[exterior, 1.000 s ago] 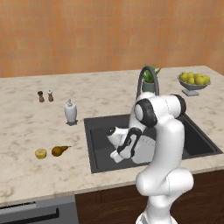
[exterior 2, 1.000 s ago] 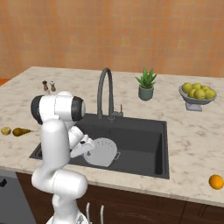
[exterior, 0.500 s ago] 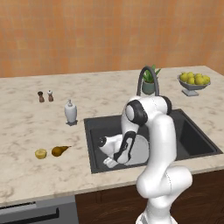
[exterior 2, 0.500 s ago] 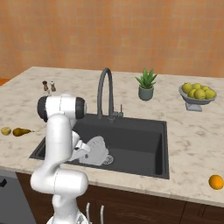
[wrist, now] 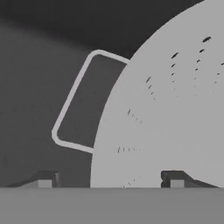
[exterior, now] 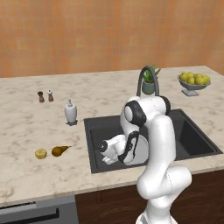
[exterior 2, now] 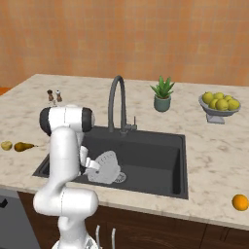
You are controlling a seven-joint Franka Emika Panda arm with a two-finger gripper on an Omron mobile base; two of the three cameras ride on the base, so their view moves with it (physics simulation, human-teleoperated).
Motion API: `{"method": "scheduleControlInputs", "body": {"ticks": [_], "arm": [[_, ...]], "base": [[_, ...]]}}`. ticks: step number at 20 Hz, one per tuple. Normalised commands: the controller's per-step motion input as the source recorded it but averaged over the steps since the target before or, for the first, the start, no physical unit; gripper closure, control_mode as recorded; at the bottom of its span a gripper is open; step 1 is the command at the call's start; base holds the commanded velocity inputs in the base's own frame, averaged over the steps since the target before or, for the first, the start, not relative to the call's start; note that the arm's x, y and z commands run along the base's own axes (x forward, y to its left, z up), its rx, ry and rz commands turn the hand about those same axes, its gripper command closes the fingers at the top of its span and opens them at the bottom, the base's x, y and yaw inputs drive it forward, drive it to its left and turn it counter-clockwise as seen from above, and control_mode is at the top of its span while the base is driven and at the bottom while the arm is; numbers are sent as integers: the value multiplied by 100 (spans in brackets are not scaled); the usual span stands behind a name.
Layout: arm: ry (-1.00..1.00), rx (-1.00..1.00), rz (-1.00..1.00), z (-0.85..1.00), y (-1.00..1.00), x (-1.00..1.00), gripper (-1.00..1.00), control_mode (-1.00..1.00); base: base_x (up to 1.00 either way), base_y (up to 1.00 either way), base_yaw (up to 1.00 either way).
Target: Put the colander in the sink, put the pear, orange, kiwi in the colander, and turn on the sink faucet and pour water over the colander.
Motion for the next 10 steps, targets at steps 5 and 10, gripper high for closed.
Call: {"method": "scheduleControlInputs", "body": {"ticks": [5, 10], "arm": [[-21, 12, 0, 16, -21, 0, -100, -100], [-15, 16, 2, 75, -1, -11, -100, -100]], "base": [[0, 0, 0], [0, 0, 0]]}}
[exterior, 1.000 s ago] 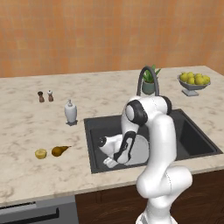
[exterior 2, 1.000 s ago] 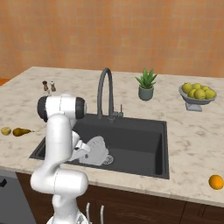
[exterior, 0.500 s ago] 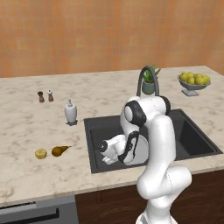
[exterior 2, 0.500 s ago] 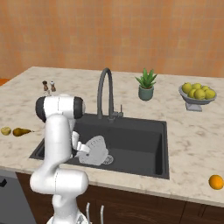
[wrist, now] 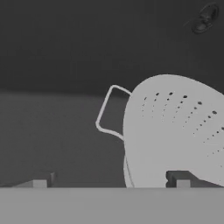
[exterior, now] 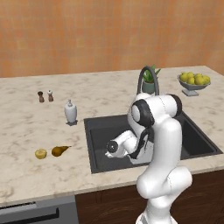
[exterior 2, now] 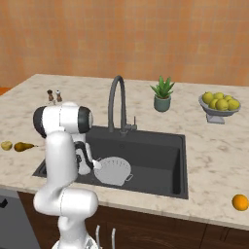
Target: Put the colander in the sink, put the pear, orange, kiwi in the colander, and turn on the sink faucet and pour water over the colander.
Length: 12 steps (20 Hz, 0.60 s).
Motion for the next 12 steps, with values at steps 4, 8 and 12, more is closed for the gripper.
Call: {"method": "scheduleControlInputs", "body": {"ticks": [4, 8, 12], "arm": [[-9, 17, 0, 100, 0, -10, -100, -100], [-1, 12, 0, 100, 4, -10, -100, -100], [-1, 6, 0, 100, 39, -11, -100, -100]], "base": [[0, 0, 0], [0, 0, 0], [0, 0, 0]]}}
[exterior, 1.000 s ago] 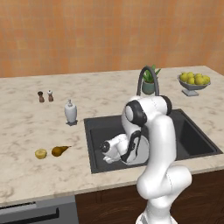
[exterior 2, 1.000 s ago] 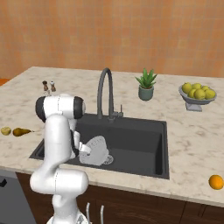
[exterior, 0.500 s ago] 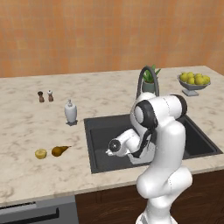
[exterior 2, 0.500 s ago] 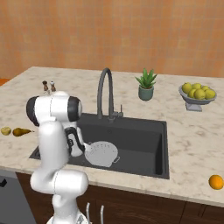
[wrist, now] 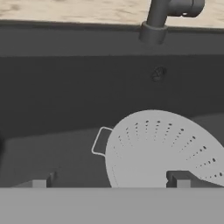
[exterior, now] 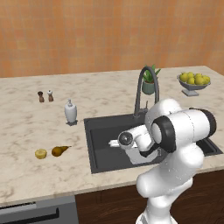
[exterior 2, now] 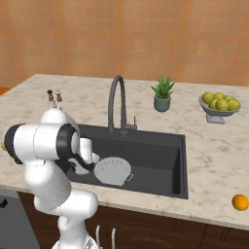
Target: Put the colander in the sink, put the pear, orange, kiwi in the colander, and turn on the sink faucet and pour water over the colander.
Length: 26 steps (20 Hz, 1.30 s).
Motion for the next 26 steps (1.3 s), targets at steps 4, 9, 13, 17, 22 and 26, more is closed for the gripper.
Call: {"method": "scheduleControlInputs", "body": {"ticks": [4, 9, 13, 17, 22, 26], "arm": [[0, 2, 0, 100, 54, 0, -100, -100], [0, 3, -2, 100, 39, -24, -100, -100], [6, 10, -7, 100, 18, -42, -100, -100], [20, 15, -6, 100, 11, -38, -100, -100], [11, 15, -12, 100, -9, -83, -100, -100], [2, 12, -24, 73, -64, -100, -100, -100]], "base": [[0, 0, 0], [0, 0, 0], [0, 0, 0], [0, 0, 0], [0, 0, 0], [0, 0, 0]]}}
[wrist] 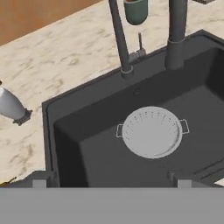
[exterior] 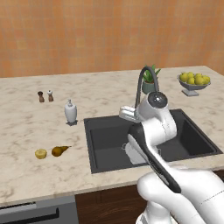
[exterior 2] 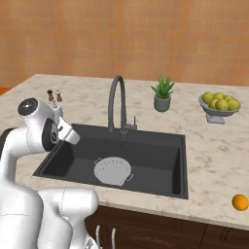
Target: Put the colander in the sink, put the pear, orange, kiwi in the colander, and turn on the sink faucet and pour water over the colander.
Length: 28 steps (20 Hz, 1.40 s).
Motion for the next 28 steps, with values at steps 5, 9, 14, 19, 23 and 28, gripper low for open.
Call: {"method": "scheduleControlInputs", "body": {"ticks": [5, 9, 14, 19, 23, 28], "arm": [[0, 3, -19, 18, -100, -95, -100, -100], [1, 7, -9, 3, -100, -75, -100, -100], [6, 9, -5, 11, -100, -46, -100, -100], [1, 1, -2, 0, -100, -44, -100, -100], [9, 0, -1, 0, -100, -26, -100, -100], [16, 0, 0, -2, -100, -6, -100, -100]], "base": [[0, 0, 0], [0, 0, 0], [0, 0, 0], [0, 0, 0], [0, 0, 0], [0, 0, 0]]}}
